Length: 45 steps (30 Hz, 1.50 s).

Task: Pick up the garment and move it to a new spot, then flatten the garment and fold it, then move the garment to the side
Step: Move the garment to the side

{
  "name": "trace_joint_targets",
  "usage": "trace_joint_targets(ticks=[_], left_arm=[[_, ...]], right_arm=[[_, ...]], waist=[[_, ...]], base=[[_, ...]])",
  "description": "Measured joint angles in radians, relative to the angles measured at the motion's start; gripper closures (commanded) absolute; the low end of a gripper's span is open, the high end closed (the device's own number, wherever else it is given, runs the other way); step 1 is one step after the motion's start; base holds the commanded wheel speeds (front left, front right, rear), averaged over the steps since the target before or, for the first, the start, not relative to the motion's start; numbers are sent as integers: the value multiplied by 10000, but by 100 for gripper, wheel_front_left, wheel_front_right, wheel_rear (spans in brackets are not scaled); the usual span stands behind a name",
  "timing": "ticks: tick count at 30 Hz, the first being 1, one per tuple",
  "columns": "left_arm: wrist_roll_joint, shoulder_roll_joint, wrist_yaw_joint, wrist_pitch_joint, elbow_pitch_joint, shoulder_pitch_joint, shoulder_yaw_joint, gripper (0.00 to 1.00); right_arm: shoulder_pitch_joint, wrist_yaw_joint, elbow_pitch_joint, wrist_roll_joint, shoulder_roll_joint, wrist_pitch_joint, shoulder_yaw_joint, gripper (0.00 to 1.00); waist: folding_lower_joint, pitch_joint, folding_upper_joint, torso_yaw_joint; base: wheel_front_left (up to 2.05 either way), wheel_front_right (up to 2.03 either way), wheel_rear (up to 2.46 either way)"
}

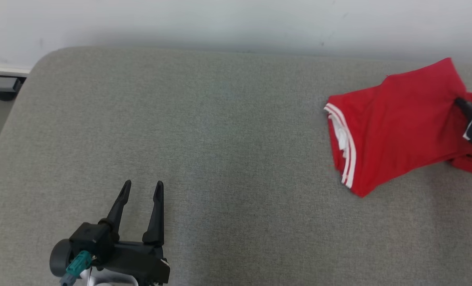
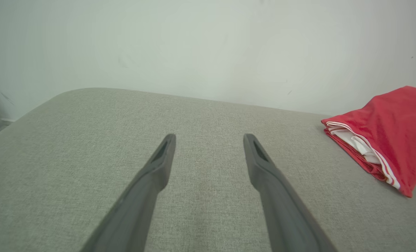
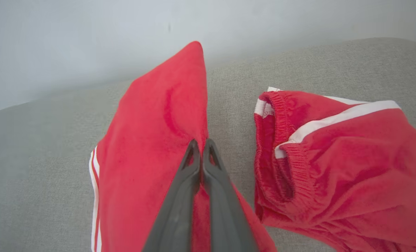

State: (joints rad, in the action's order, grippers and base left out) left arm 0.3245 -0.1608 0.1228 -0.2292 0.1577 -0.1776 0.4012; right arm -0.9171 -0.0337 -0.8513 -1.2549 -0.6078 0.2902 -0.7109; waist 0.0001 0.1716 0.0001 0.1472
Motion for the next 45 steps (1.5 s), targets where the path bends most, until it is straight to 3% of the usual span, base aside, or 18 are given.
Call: trace_joint_targets(ticks=[29, 38, 42, 43, 44, 45], left_arm=[[-58, 10, -104, 88, 142, -437, 102, 0], [-58, 2, -180, 88, 157, -579, 88, 0], [-58, 12, -180, 88, 173, -592, 100, 0], [-58, 12, -180, 88, 178, -597, 100, 0], [-58, 13, -180, 88, 184, -607, 100, 0], [-58, 13, -180, 88, 186, -616, 98, 0]], right_arm=[[-1266, 178, -700, 1047, -1567, -174, -140, 100], [-1769, 355, -888, 1626, -1969, -192, -420, 100], [-1782, 610, -955, 1866, -1973, -217, -591, 100], [-1782, 619, -976, 1948, -1975, -219, -650, 90], [-1784, 679, -986, 2057, -1977, -219, -727, 58], [-1792, 688, -991, 2151, -1979, -217, -794, 17]], waist=[[-1, 763, 0, -281], [0, 984, -1, -233], [-1, 1046, -1, -220], [-1, 1058, -1, -220], [-1, 1069, -1, -221], [-1, 1080, -2, -222]], base=[[0, 0, 0], [0, 0, 0], [0, 0, 0], [0, 0, 0], [0, 0, 0], [0, 0, 0]])
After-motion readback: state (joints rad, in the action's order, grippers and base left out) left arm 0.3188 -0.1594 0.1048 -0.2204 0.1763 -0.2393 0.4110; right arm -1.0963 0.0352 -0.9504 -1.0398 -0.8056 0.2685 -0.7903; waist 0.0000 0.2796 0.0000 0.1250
